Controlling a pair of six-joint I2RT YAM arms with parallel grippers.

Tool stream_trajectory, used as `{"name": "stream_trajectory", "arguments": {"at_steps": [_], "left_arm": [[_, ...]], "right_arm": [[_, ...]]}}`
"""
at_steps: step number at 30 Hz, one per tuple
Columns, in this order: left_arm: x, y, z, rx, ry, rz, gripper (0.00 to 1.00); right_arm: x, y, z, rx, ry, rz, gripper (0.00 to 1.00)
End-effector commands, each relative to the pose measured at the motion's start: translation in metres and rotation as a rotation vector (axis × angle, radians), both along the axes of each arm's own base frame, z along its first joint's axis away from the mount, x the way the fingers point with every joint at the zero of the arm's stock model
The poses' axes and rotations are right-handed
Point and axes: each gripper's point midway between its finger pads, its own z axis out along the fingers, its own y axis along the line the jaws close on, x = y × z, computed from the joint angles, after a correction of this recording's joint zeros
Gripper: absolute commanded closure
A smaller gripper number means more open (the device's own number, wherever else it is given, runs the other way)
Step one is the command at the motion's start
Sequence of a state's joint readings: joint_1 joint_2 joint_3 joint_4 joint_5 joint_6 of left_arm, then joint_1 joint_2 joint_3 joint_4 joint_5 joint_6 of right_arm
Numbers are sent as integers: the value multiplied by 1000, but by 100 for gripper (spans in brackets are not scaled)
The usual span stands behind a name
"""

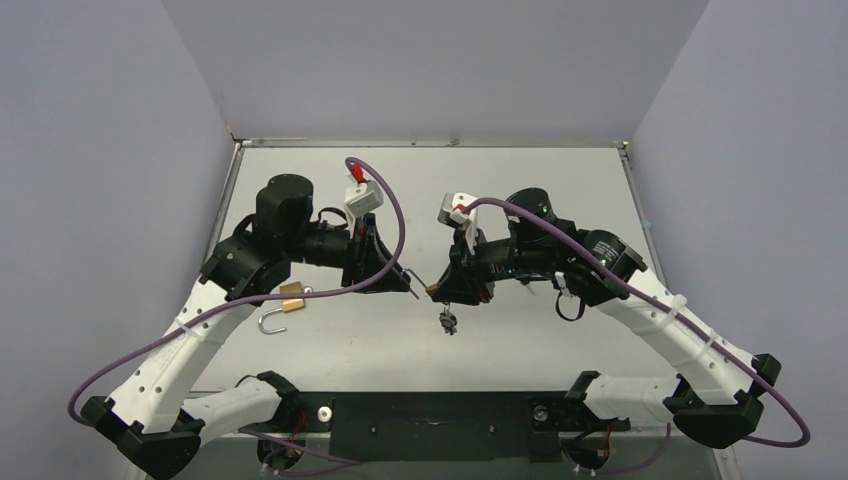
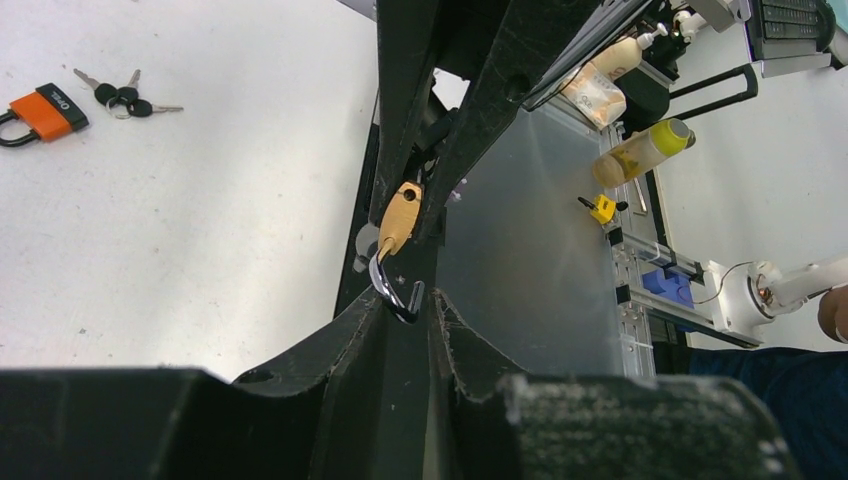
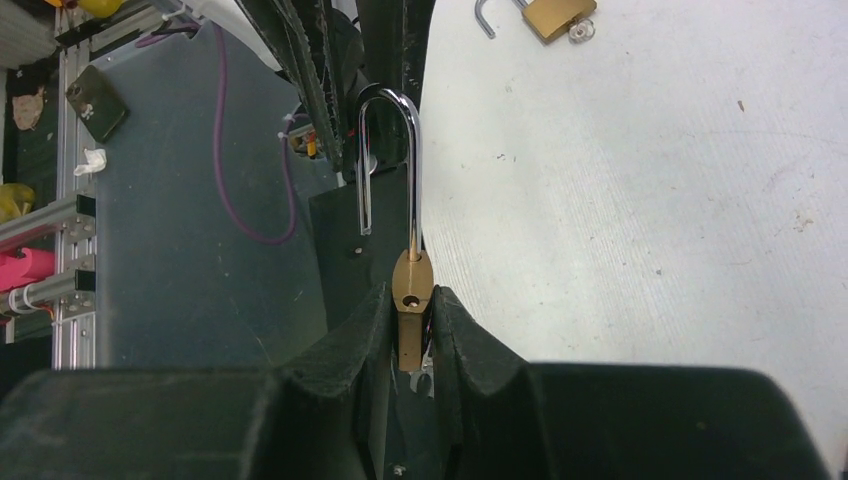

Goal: Lock with the key
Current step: Lock the lock.

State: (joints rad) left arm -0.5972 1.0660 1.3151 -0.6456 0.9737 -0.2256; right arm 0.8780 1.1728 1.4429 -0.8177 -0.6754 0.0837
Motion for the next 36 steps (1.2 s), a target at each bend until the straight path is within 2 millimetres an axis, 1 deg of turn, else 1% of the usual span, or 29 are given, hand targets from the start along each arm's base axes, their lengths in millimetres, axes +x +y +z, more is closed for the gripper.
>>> {"name": "stream_trajectory", "arguments": {"at_steps": [1, 7, 26, 30, 33, 34, 36], "left_arm": [[-2, 1, 3, -3, -28, 1, 81], [0, 1, -3, 17, -17, 12, 78], [5, 0, -11, 36, -4, 20, 79], [4, 0, -12, 39, -3, 19, 85], [4, 1, -13, 41, -4, 23, 98], [5, 1, -14, 42, -1, 26, 100], [8, 0, -14, 42, 4, 41, 100]], "right_arm": [[3, 2, 22, 41, -75, -2, 100], [2, -2, 22, 22, -98, -2, 100], [-2, 5, 17, -13, -108, 31, 100], [-1, 6, 15, -18, -106, 30, 100], [1, 7, 14, -23, -107, 24, 100], [2, 7, 15, -25, -109, 18, 100], [9, 5, 16, -31, -131, -17, 98]]}}
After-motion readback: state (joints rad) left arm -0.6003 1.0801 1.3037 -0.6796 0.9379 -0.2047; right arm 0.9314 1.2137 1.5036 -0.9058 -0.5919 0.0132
